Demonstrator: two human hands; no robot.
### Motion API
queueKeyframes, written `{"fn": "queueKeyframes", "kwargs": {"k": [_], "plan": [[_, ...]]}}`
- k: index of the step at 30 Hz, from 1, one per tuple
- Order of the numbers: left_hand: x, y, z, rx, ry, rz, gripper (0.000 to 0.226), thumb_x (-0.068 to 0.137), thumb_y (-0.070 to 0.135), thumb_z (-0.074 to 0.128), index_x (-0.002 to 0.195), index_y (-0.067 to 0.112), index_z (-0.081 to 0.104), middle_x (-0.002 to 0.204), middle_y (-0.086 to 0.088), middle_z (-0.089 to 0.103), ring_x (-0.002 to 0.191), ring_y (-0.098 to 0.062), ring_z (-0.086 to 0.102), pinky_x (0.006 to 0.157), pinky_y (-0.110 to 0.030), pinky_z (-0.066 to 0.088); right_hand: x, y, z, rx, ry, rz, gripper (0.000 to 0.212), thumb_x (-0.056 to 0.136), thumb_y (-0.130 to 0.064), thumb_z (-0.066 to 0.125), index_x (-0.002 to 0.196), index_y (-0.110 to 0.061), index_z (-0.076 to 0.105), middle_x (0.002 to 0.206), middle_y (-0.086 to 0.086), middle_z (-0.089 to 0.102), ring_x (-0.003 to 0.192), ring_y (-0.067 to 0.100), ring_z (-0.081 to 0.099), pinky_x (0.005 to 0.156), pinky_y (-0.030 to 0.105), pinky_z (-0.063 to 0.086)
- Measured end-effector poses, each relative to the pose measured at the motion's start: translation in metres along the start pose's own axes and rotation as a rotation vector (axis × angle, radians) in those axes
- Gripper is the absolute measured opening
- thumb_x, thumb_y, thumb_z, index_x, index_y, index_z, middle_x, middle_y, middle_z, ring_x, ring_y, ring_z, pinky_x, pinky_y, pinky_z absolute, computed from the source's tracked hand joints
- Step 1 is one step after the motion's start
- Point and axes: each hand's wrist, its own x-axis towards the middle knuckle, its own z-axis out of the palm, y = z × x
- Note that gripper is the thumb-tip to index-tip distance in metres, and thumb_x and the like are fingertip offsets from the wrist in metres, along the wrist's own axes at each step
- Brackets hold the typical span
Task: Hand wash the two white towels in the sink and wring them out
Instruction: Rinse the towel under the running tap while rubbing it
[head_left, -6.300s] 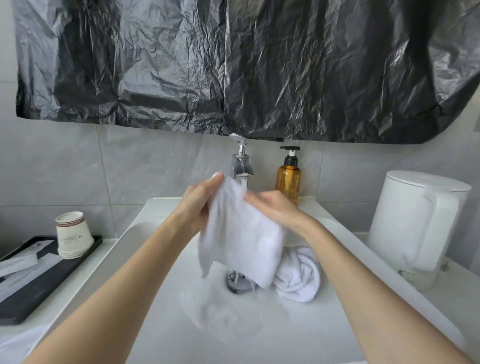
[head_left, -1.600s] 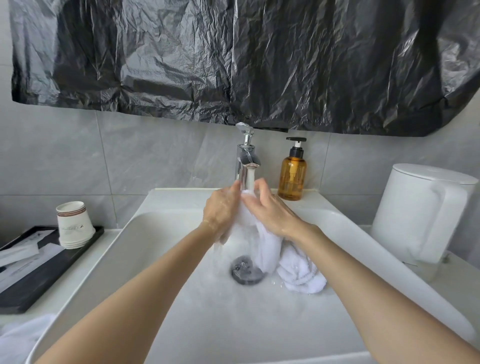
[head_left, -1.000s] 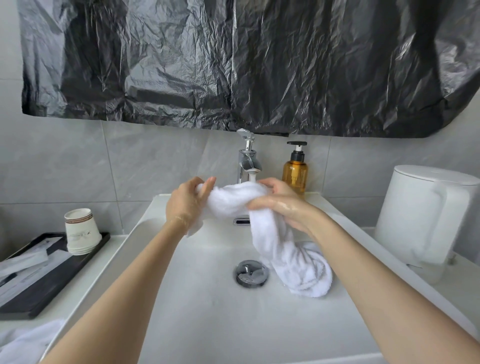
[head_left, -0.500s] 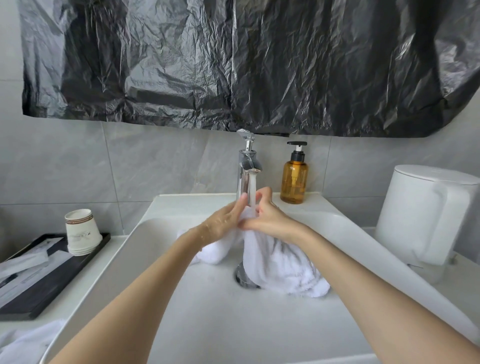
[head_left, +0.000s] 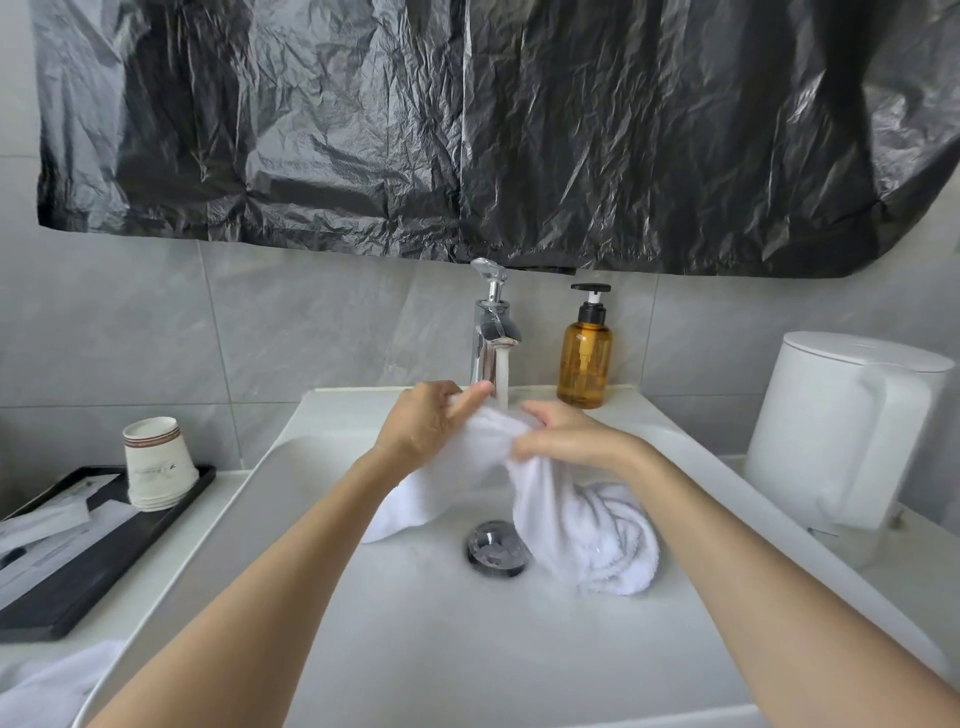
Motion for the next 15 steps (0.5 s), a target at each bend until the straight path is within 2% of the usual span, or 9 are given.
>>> {"fn": "queueKeyframes", "kwargs": {"k": [3, 5, 6, 8, 10, 13, 15], "plan": [[0.0, -0.001, 0.0, -0.032, -0.078, 0.039, 0.048, 0.087, 0.061, 0.05, 0.066, 0.019, 0.043, 0.058, 0.007, 0.036, 0.054, -0.012, 0.034, 0.052, -0.02, 0.032, 0.002, -0.004, -0.008, 0.302, 0.091, -0.04, 0.037, 0.066, -0.011, 0.071, 0.1, -0.021, 0.062, 0.1, 0.001, 0.066, 0.097, 0.018, 0.061, 0.084, 0.029, 0.046], [0.001, 0.0, 0.002, -0.071, -0.148, 0.039, 0.04, 0.081, 0.062, 0.054, 0.076, 0.023, 0.055, 0.062, 0.013, 0.05, 0.056, -0.003, 0.045, 0.054, -0.014, 0.036, 0.005, -0.006, -0.007, 0.426, 0.185, -0.052, 0.044, 0.06, -0.013, 0.069, 0.101, -0.027, 0.061, 0.111, 0.004, 0.064, 0.109, 0.023, 0.058, 0.097, 0.035, 0.045], [0.001, 0.001, 0.001, -0.139, -0.187, 0.03, 0.041, 0.078, 0.063, 0.06, 0.084, 0.022, 0.062, 0.067, 0.012, 0.058, 0.061, -0.004, 0.053, 0.058, -0.013, 0.04, 0.006, -0.008, -0.005, 0.477, 0.218, -0.044, 0.046, 0.057, -0.015, 0.067, 0.101, -0.028, 0.061, 0.113, 0.006, 0.063, 0.111, 0.025, 0.057, 0.099, 0.037, 0.044], [0.003, 0.001, 0.001, -0.343, -0.222, -0.001, 0.057, 0.069, 0.064, 0.067, 0.101, 0.017, 0.066, 0.085, 0.001, 0.071, 0.076, -0.014, 0.066, 0.071, -0.025, 0.049, 0.006, -0.013, -0.002, 0.545, 0.232, -0.05, 0.043, 0.061, -0.016, 0.063, 0.104, -0.024, 0.06, 0.108, 0.008, 0.063, 0.105, 0.024, 0.058, 0.092, 0.034, 0.045], [0.003, 0.002, 0.002, -0.499, -0.199, -0.051, 0.068, 0.067, 0.062, 0.069, 0.107, 0.008, 0.06, 0.088, -0.007, 0.069, 0.076, -0.021, 0.065, 0.071, -0.033, 0.049, 0.007, -0.015, 0.003, 0.541, 0.251, -0.083, 0.039, 0.069, -0.016, 0.059, 0.108, -0.02, 0.057, 0.102, 0.005, 0.061, 0.098, 0.02, 0.055, 0.08, 0.027, 0.043], [0.0, 0.013, 0.006, -0.614, -0.127, -0.179, 0.063, 0.079, 0.061, 0.065, 0.115, 0.01, 0.052, 0.099, -0.007, 0.062, 0.08, -0.017, 0.06, 0.076, -0.032, 0.047, 0.008, -0.016, 0.021, 0.493, 0.364, -0.171, 0.023, 0.089, -0.014, 0.049, 0.11, -0.019, 0.056, 0.103, -0.003, 0.058, 0.097, 0.01, 0.052, 0.076, 0.012, 0.04], [-0.001, 0.021, 0.013, -0.674, -0.093, -0.254, 0.064, 0.09, 0.069, 0.045, 0.124, 0.014, 0.043, 0.114, 0.0, 0.055, 0.097, -0.012, 0.056, 0.085, -0.029, 0.042, 0.009, -0.013, 0.036, 0.476, 0.443, -0.185, 0.018, 0.094, -0.027, 0.046, 0.109, -0.023, 0.056, 0.101, -0.008, 0.059, 0.096, 0.008, 0.053, 0.079, 0.015, 0.04]]}}
